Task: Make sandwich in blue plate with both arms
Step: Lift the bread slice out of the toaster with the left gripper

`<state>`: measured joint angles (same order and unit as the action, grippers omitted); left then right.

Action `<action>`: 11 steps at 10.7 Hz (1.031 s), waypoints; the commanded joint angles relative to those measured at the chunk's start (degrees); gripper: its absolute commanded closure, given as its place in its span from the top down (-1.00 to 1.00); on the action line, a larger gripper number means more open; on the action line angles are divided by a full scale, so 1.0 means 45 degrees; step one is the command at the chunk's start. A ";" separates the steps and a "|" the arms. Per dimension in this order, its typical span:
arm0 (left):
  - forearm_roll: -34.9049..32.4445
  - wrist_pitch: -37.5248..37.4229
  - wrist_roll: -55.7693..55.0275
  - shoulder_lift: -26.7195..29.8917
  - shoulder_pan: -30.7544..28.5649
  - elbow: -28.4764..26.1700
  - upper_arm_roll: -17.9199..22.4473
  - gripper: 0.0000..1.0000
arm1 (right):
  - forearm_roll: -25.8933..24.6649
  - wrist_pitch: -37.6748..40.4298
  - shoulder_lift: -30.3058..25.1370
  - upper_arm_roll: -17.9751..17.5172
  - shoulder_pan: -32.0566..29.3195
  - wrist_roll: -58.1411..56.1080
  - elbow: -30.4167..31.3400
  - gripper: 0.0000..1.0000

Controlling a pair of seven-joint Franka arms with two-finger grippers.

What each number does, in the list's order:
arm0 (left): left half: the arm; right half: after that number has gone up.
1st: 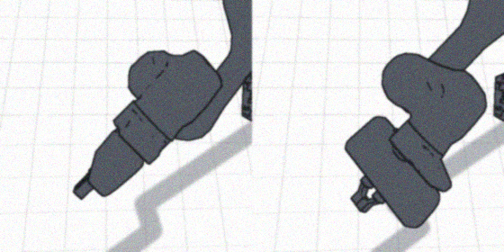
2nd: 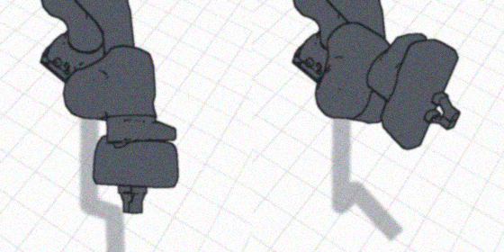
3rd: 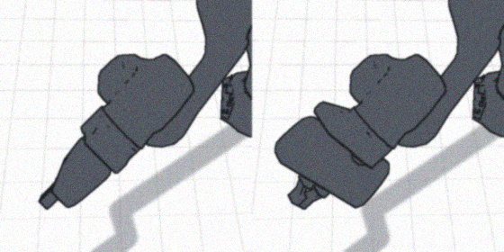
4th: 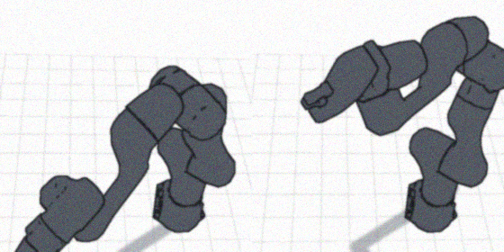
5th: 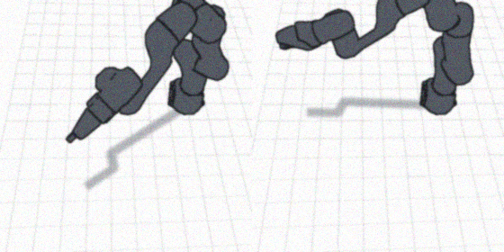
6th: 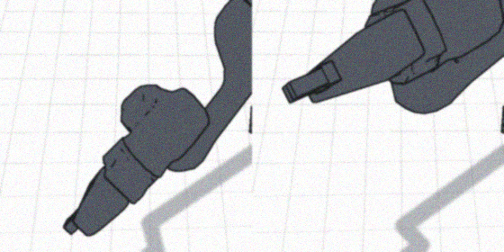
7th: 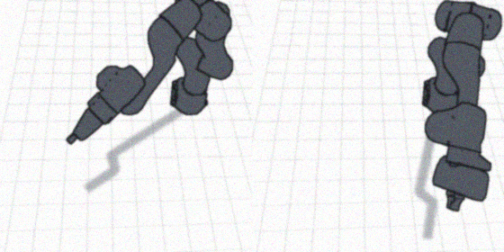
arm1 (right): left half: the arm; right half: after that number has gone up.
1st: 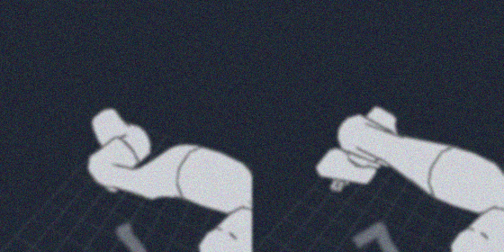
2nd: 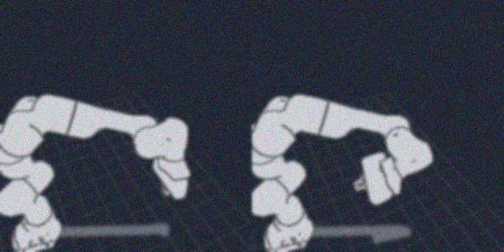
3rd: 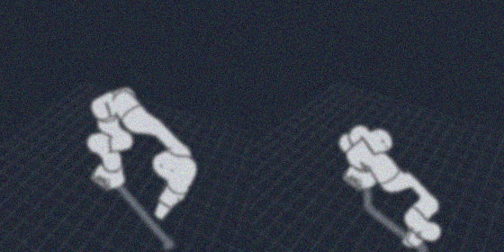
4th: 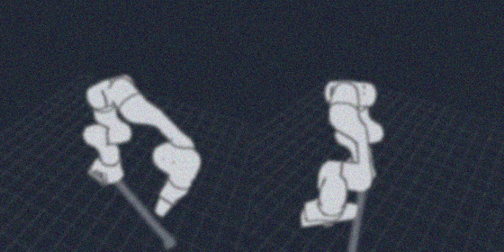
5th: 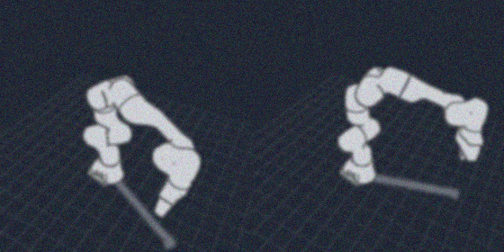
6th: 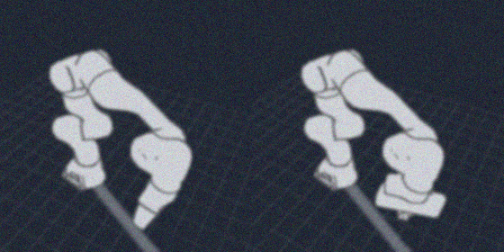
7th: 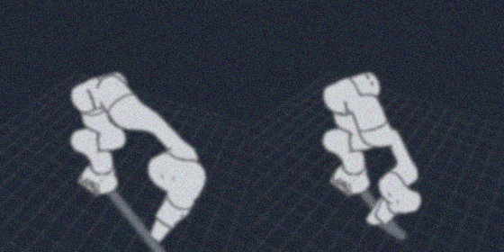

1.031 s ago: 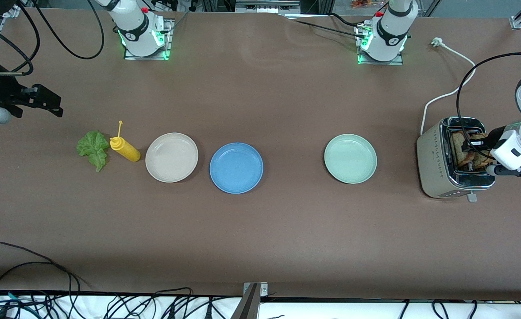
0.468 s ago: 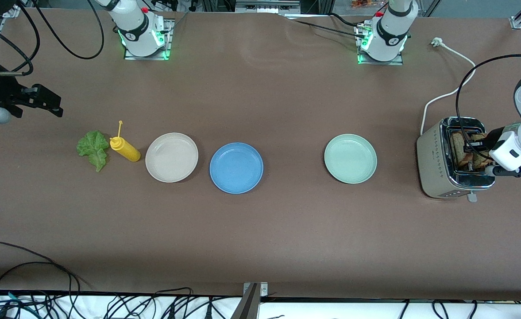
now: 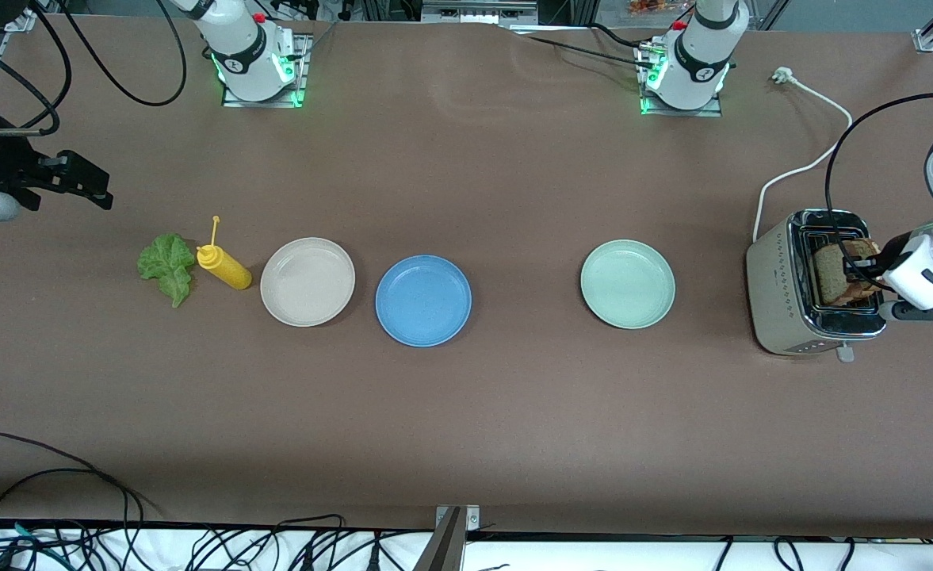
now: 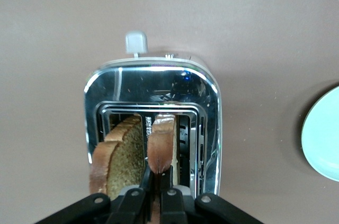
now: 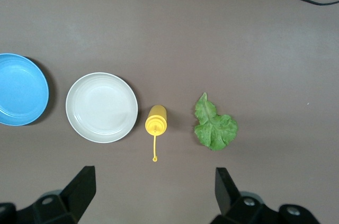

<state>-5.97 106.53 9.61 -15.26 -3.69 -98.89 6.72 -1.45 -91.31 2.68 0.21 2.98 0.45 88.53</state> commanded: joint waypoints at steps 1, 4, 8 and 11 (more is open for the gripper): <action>-0.0294 -0.0391 -0.0027 0.0673 0.0254 0.0743 0.0011 -1.00 | -0.0224 0.0135 -0.0010 -0.0026 0.0002 0.0076 -0.0181 1.00; -0.0118 -0.1051 -0.0008 0.1242 0.0254 0.1539 -0.0574 -1.00 | -0.0224 0.0096 -0.0010 -0.0026 0.0002 0.0095 -0.0181 1.00; 0.1460 -0.2657 -0.0183 0.1223 0.0352 0.3165 -0.1667 -1.00 | -0.0225 0.0076 -0.0010 -0.0026 0.0002 0.0095 -0.0181 1.00; 0.1874 -0.3046 -0.1486 0.1087 0.0625 0.3693 -0.2933 -1.00 | -0.0225 0.0076 -0.0010 -0.0026 0.0002 0.0095 -0.0181 1.00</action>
<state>0.84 95.58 7.89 -9.24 -1.68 -84.95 -2.69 -1.48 -91.33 2.67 0.22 2.97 0.45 88.52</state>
